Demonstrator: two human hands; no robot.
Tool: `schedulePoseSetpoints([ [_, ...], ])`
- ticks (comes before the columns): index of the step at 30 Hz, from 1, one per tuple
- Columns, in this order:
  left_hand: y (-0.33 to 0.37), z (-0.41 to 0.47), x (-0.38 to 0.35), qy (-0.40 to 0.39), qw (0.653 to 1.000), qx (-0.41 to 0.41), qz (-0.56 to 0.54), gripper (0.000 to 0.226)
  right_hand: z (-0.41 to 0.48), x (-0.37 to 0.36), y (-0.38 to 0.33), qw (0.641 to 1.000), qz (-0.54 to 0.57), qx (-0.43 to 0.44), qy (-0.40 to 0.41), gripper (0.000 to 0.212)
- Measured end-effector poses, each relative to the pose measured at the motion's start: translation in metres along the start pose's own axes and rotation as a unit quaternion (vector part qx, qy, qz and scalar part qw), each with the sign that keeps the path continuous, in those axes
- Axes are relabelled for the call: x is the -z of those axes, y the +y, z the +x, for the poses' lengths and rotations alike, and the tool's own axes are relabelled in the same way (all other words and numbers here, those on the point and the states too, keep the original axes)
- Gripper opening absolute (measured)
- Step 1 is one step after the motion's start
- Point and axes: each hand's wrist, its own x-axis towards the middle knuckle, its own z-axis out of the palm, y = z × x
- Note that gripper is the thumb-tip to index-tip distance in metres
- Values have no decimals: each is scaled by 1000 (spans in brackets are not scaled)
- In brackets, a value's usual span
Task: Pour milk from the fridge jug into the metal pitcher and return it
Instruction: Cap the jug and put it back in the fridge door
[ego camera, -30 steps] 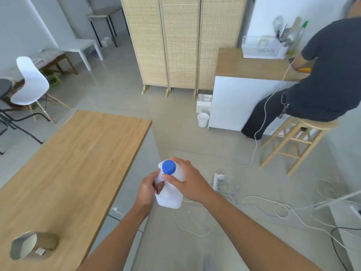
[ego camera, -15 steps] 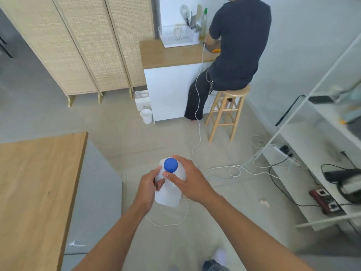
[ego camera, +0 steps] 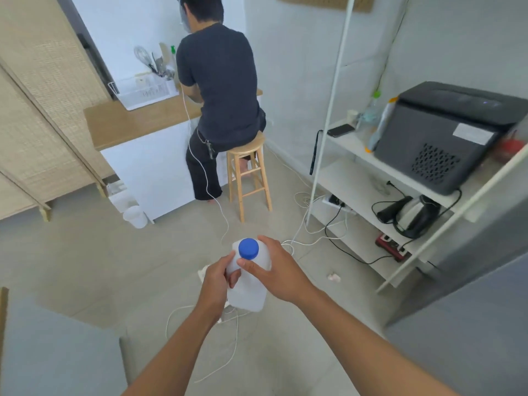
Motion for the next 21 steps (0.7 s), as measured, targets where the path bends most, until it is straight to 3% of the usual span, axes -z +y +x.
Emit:
schedulePoseSetpoints([
  [8,11,23,-131,-59,998,-7,37,56,-20,117,56,998,23,-24,60,71],
  [12,9,34,-195,-98,994,-8,47,55,-35,167,88,993,15,-55,103,91],
  [17,6,40,-269,-160,986,-13,54,60,-69,232,113,989,6,-71,127,66],
  [21,5,40,-328,-206,976,-17,75,62,-94,276,139,982,-1,-95,162,78],
])
